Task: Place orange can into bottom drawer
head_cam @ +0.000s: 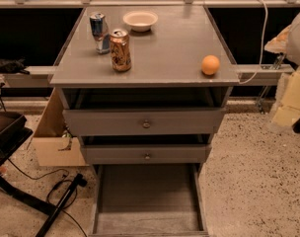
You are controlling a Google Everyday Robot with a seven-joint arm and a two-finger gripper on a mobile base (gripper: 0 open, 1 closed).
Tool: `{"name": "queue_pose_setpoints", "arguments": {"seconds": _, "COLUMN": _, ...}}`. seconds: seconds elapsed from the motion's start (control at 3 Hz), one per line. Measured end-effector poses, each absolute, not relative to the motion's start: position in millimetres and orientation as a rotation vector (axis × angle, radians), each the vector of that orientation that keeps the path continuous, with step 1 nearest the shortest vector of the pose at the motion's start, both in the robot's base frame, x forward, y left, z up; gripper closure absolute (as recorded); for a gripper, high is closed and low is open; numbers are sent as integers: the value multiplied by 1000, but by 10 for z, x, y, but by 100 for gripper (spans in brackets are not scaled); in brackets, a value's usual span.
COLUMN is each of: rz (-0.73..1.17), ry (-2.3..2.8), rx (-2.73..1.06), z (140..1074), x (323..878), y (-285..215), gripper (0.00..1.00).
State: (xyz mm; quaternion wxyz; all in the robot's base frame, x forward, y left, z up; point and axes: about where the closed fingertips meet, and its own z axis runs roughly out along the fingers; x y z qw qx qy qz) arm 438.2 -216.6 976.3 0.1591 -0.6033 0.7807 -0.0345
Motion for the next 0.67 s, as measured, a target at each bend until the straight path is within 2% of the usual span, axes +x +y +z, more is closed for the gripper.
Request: {"name": "queue_pose_setpoints", "arguments": {"seconds": 0.67, "rz": -73, "ry": 2187, "rx": -1699, "z": 9783, "x": 4475, "y": -2129, "gripper": 0}}
